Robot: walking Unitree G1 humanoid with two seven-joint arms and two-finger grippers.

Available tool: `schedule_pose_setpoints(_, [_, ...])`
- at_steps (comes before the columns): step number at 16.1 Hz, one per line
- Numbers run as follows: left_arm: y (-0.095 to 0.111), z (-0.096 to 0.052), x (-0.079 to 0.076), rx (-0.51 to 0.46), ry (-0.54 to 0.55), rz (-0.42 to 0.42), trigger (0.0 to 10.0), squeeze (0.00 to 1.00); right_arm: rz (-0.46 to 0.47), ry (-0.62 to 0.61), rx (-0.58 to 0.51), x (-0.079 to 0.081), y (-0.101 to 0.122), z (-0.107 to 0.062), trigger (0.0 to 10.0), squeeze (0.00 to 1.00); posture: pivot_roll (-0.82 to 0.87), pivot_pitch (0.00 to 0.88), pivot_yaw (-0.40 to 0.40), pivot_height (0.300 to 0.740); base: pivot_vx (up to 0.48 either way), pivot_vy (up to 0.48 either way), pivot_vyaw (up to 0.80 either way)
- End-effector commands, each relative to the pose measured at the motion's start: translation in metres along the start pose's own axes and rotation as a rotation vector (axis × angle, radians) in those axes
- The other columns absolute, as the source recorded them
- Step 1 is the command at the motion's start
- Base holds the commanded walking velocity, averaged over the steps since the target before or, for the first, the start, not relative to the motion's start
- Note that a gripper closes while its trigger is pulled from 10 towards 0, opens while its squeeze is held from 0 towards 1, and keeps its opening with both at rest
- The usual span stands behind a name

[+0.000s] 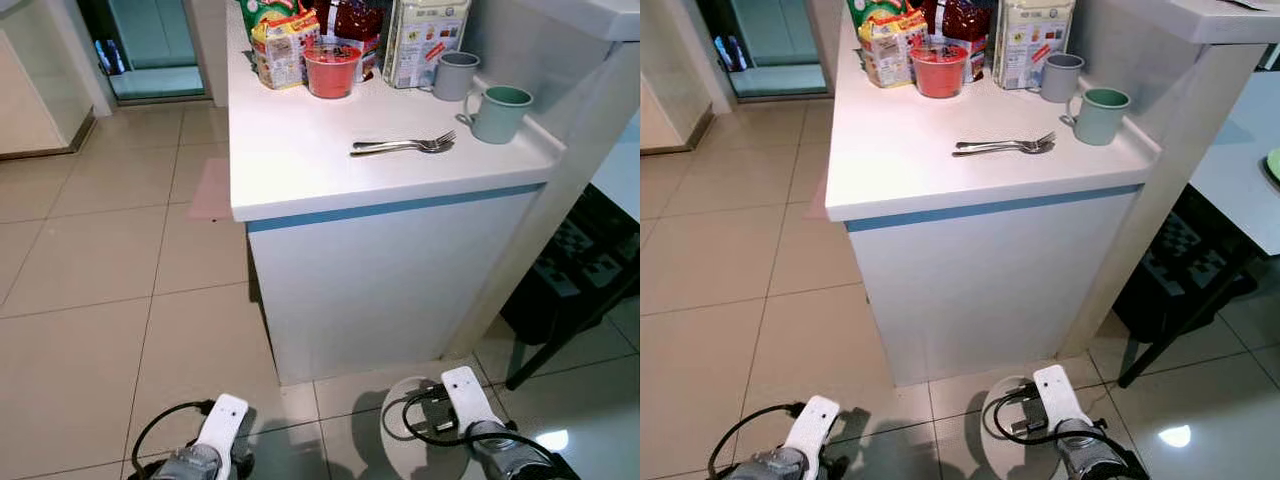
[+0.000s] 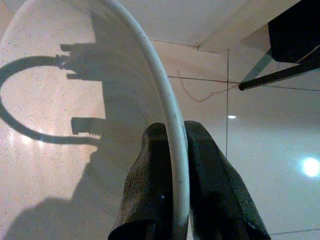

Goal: Setting the table

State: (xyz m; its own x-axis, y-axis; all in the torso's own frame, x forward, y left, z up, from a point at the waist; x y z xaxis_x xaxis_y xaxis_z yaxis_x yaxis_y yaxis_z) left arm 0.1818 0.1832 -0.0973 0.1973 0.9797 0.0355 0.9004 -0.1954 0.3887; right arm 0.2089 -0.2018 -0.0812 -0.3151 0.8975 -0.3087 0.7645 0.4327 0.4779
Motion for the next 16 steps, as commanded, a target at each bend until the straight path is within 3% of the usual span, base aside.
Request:
schedule_pose_setpoints(1, [0.007, 0.0, 0.001, -0.021, 0.003, 0.02, 10.0, 0.0, 0.009, -0.009, -0.005, -0.001, 0.001, 0.0, 0.0, 0.0, 0.08, 0.0, 0.012, 0.74, 0.0, 0.0, 0.0])
schedule_pose_setpoints(4, [-0.003, 0.0, -0.002, -0.029, 0.007, 0.021, 10.0, 0.0, 0.025, 0.003, -0.005, 0.003, 0.001, 0.0, 0.0, 0.0, 0.08, 0.0, 0.029, 0.74, 0.0, 0.0, 0.0])
schedule_pose_setpoints(9, [-0.006, 0.002, -0.011, -0.015, -0.007, 0.099, 10.0, 0.0, 0.048, 0.012, 0.011, 0.011, -0.005, -0.001, 0.0, 0.0, 0.06, 0.0, 0.055, 0.74, 0.0, 0.0, 0.0])
schedule_pose_setpoints(15, [-0.008, 0.002, -0.011, -0.014, 0.005, 0.113, 10.0, 0.0, 0.038, 0.037, 0.01, 0.024, -0.003, -0.001, 0.0, 0.0, 0.05, 0.0, 0.061, 0.74, 0.0, 0.0, 0.0])
schedule_pose_setpoints(16, [-0.007, 0.002, -0.011, -0.018, 0.01, 0.157, 10.0, 0.0, 0.034, 0.043, 0.003, 0.028, -0.001, -0.001, 0.0, 0.0, 0.05, 0.0, 0.059, 0.74, 0.0, 0.0, 0.0])
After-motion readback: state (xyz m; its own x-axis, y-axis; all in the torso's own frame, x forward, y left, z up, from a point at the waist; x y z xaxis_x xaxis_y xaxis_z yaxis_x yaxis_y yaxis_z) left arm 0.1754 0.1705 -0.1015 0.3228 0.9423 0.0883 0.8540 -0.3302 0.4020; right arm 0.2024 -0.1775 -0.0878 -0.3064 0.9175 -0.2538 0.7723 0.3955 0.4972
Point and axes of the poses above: a point about 5 cm out from each wrist's last joint towards the gripper, its own z axis pointing out of the wrist towards the gripper, its own y axis along the axis of the wrist's last joint, x = y × z, the point moved 1 cm from there along z, pointing out of the wrist towards the gripper, and after that the axes turned 7 degrees about -z, right-handed, at the moved point
